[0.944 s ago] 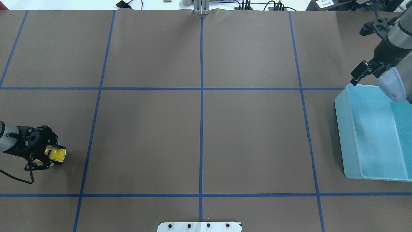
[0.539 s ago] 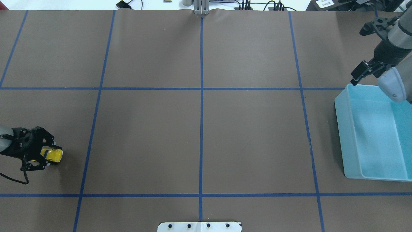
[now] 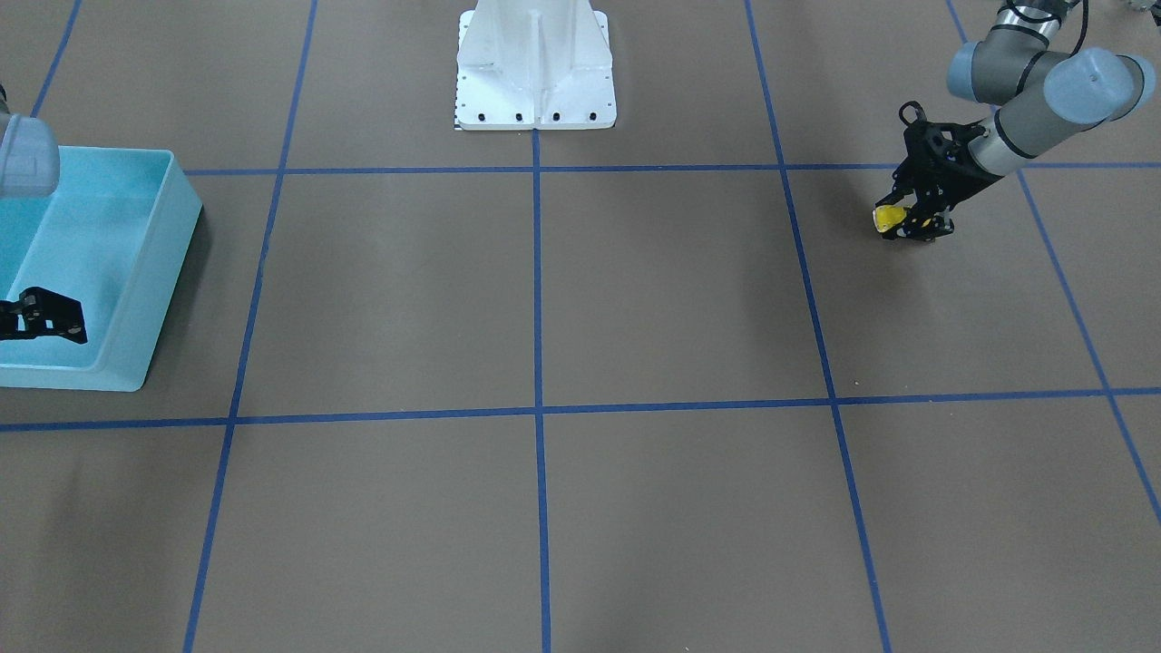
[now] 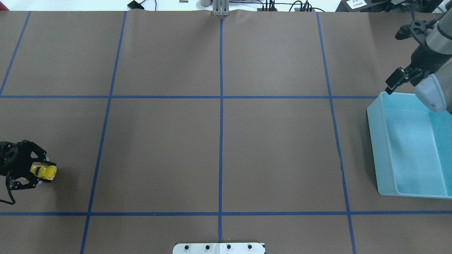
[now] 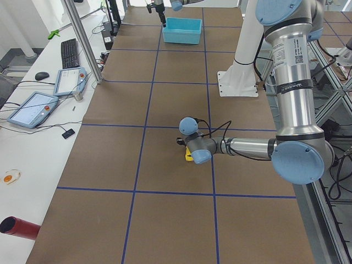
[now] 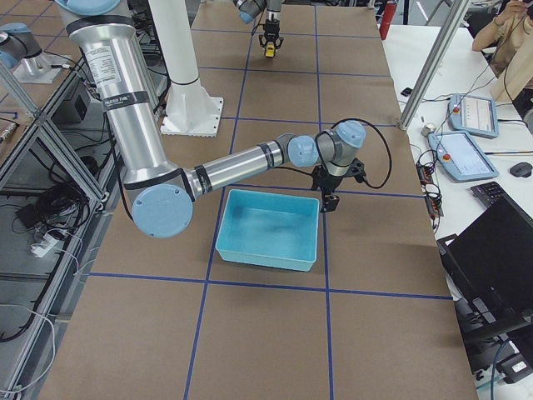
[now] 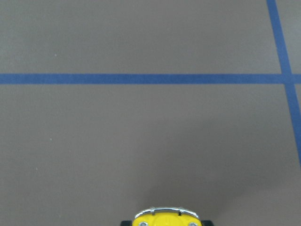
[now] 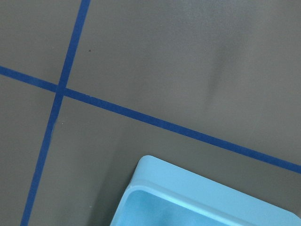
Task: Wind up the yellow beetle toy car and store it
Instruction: 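Drag the yellow car backward toward the robot with the left gripper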
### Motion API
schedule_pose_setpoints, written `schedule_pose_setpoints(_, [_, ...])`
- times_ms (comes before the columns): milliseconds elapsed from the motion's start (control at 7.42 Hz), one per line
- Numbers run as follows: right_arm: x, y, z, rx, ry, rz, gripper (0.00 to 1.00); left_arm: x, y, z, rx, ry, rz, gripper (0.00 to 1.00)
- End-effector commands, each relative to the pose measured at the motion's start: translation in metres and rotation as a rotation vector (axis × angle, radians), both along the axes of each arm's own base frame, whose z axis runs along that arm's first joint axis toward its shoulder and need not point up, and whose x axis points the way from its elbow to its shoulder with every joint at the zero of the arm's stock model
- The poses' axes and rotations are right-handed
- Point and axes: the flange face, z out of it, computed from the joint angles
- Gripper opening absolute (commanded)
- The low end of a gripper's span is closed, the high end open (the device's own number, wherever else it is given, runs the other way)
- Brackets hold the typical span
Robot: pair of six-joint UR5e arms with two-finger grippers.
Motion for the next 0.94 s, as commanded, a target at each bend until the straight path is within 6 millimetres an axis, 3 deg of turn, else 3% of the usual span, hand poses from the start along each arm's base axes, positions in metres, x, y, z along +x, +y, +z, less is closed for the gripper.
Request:
schedule_pose_setpoints(0, [0.000, 0.000, 0.000, 0.000, 0.000, 0.000, 1.00, -0.008, 0.004, 0.017, 0.001, 0.010, -0.001, 0.00])
schedule_pose_setpoints(674, [0.000, 0.000, 0.000, 0.000, 0.000, 0.000, 1.00, -0.025, -0.004, 0.031, -0.010, 0.016, -0.021, 0.00])
schedule_pose_setpoints(809, [0.000, 0.000, 0.000, 0.000, 0.000, 0.000, 1.00, -0.029, -0.001, 0.045, -0.009, 0.025, -0.020, 0.00])
